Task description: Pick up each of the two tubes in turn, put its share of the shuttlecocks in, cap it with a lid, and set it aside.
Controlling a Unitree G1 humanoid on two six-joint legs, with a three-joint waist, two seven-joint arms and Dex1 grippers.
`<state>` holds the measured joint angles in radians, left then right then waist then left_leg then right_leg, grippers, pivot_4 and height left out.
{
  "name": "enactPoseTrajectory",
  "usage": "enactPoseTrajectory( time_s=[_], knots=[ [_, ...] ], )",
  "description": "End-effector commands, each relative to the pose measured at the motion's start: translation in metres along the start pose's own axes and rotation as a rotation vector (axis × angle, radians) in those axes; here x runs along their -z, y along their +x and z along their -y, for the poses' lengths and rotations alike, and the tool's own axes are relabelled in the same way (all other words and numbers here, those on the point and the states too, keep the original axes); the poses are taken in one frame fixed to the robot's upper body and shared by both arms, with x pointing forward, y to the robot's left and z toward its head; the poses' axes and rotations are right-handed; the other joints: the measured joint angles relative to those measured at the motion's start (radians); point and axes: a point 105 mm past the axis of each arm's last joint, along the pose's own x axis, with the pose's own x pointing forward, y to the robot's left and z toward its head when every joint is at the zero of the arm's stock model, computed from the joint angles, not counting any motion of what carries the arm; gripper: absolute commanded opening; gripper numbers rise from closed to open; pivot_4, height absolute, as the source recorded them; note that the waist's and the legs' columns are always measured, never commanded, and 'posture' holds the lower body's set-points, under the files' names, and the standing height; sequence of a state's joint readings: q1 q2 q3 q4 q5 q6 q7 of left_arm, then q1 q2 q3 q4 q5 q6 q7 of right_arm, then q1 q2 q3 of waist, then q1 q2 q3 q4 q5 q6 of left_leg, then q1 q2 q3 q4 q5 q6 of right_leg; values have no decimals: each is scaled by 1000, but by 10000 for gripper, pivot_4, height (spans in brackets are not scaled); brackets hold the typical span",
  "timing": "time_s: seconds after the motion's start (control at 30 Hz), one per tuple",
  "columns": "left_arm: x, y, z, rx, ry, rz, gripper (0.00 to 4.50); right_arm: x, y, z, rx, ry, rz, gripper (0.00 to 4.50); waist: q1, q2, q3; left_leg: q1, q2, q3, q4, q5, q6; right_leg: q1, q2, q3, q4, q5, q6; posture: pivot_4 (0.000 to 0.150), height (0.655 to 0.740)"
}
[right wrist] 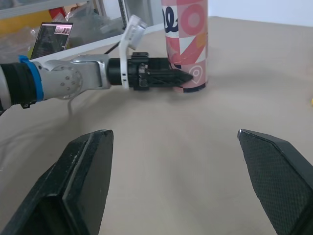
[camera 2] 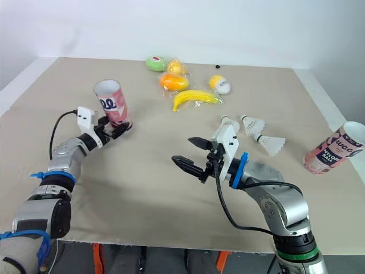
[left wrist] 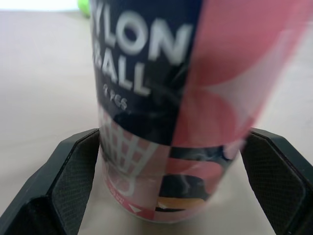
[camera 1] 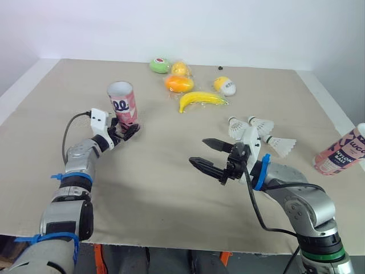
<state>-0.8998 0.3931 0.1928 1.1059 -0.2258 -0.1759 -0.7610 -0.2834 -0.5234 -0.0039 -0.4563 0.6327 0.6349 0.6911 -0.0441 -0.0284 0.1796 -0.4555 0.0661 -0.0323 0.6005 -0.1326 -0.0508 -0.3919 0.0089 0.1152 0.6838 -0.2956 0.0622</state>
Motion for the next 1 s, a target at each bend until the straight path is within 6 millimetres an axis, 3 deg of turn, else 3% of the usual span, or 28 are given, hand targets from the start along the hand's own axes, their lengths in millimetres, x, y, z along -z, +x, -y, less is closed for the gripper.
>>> enactPoseTrajectory(
  time_s=[0.03,0.63,0.7,1.0],
  knots=[
    [-26,10,-2,-23,51,64,45000,-18,-4,-4,-1,-60,44,43668,0,0,0,0,0,0,0,0,0,0,0,0,0,0,0,1500,7400],
    [-22,23,12,-7,32,61,45000,-20,-5,-3,8,-65,40,43668,0,0,0,0,0,0,0,0,0,0,0,0,0,0,-1,1500,7400],
    [-22,23,12,-8,28,60,40872,-20,-5,-3,5,-65,39,45000,0,0,0,0,0,-1,0,0,0,0,0,0,0,2,-4,1500,7400],
    [-17,22,13,14,67,32,40872,-19,-5,-4,0,-62,39,45000,0,0,0,0,0,-1,0,0,0,1,0,0,0,3,-4,1500,7400]
  ],
)
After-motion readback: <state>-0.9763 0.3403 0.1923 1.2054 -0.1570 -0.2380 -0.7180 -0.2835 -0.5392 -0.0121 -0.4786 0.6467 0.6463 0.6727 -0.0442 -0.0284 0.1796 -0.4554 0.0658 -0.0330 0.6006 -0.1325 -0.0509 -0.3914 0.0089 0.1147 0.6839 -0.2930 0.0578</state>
